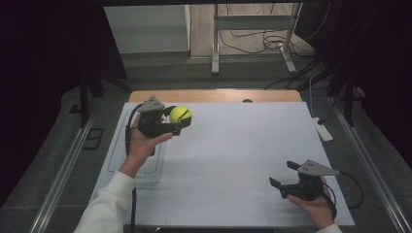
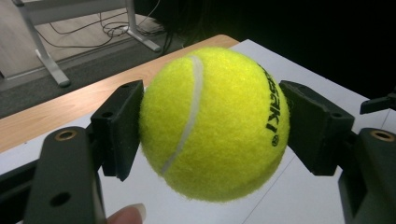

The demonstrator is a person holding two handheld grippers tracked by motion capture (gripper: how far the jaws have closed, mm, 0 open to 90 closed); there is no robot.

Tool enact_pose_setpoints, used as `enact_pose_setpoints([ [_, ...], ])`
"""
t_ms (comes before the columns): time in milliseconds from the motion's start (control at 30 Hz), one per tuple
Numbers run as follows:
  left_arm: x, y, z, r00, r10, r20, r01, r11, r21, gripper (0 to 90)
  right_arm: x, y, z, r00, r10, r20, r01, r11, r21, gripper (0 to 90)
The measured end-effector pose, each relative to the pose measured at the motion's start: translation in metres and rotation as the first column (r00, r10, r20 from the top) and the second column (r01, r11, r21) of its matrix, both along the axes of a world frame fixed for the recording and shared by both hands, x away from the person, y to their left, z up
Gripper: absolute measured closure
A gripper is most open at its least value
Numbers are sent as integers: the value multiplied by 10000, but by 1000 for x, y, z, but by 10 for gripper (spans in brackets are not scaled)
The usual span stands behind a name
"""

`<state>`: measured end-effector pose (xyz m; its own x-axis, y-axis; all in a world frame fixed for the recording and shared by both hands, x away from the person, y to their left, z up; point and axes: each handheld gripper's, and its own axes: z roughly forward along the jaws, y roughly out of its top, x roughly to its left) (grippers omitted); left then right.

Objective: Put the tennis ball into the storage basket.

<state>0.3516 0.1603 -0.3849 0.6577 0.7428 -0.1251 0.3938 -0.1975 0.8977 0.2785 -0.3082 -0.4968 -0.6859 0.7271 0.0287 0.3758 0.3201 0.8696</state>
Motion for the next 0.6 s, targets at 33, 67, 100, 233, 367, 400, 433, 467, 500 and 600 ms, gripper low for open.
enact_pose_setpoints([
  [33, 0, 1, 0, 10000, 31, 3, -31, 10000, 11, 275, 0, 0, 0, 10000, -4, -1, 4, 10000, -2, 71],
  [67, 1, 2, 0, 10000, 58, 3, -58, 10000, 10, 275, 0, 0, 0, 10000, -2, 0, 2, 10000, -5, 71],
  [100, 1, 3, 0, 10000, 95, 15, -95, 10000, 14, 275, 0, 0, 0, 10000, -5, -1, 5, 10000, -4, 71],
  [233, 3, 6, -1, 9997, 253, 9, -253, 9997, 35, 275, 0, 0, 0, 10000, -3, 8, 3, 10000, -3, 71],
  [367, 4, 8, -2, 9994, 346, -4, -346, 9994, 33, 275, 0, 0, 0, 10000, -5, 9, 5, 10000, -5, 71],
  [400, 4, 9, -2, 9994, 357, -9, -357, 9994, 46, 275, 0, 0, 0, 10000, -5, 13, 5, 10000, -7, 71],
  [433, 5, 9, -2, 9993, 386, -1, -386, 9992, 52, 275, 0, 0, 0, 10000, -7, 11, 7, 10000, -7, 72],
  [467, 5, 9, -2, 9992, 403, -2, -403, 9992, 45, 275, 0, 0, 0, 10000, -11, 8, 11, 10000, -10, 71],
  [500, 5, 10, -1, 9991, 413, -5, -413, 9991, 39, 275, 0, 0, 0, 10000, -12, 8, 12, 10000, -14, 71],
  [600, 5, 10, -1, 9990, 447, 13, -447, 9990, 48, 275, 0, 0, 0, 10000, -9, 19, 9, 10000, -16, 72],
])
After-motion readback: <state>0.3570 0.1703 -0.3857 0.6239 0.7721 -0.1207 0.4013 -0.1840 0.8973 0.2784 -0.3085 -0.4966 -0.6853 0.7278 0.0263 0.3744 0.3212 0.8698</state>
